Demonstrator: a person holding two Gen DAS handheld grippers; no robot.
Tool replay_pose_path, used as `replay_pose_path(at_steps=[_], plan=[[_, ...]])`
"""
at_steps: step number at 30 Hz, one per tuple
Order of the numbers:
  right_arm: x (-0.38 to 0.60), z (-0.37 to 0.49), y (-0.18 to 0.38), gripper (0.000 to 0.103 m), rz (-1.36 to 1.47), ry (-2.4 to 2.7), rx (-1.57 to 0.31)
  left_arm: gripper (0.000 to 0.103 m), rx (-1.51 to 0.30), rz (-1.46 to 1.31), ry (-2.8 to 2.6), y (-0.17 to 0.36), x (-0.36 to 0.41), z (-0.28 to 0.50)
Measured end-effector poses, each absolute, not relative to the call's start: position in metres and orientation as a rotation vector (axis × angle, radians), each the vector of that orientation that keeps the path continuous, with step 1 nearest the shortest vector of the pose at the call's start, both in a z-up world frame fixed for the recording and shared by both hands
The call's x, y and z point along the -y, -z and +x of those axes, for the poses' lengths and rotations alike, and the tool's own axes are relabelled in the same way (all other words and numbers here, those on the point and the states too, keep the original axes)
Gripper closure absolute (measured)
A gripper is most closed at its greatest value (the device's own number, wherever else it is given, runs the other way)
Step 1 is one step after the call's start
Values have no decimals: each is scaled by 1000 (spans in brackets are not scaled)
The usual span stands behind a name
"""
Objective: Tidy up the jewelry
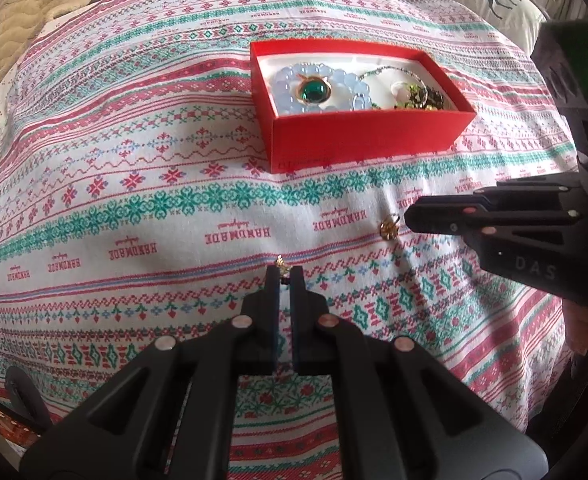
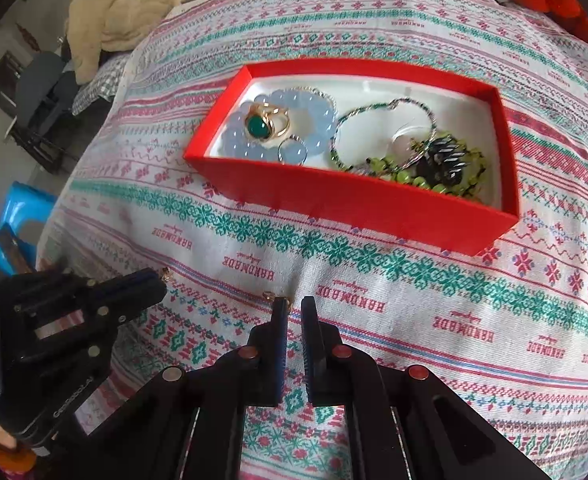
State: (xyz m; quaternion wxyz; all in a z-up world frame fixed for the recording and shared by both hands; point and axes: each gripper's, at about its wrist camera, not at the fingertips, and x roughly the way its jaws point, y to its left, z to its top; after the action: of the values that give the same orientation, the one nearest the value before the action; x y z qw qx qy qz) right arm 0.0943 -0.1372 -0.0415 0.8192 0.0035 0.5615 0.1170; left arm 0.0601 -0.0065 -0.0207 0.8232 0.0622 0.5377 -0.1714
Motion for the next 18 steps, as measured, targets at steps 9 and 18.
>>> replay_pose_path(at_steps=[9, 18], plan=[[147, 97, 31, 81, 74, -239, -1177, 98, -1119, 89, 357, 9, 15, 76], [131, 98, 47, 40, 42, -238, -1220, 98, -1126, 80, 324, 10, 4, 78]])
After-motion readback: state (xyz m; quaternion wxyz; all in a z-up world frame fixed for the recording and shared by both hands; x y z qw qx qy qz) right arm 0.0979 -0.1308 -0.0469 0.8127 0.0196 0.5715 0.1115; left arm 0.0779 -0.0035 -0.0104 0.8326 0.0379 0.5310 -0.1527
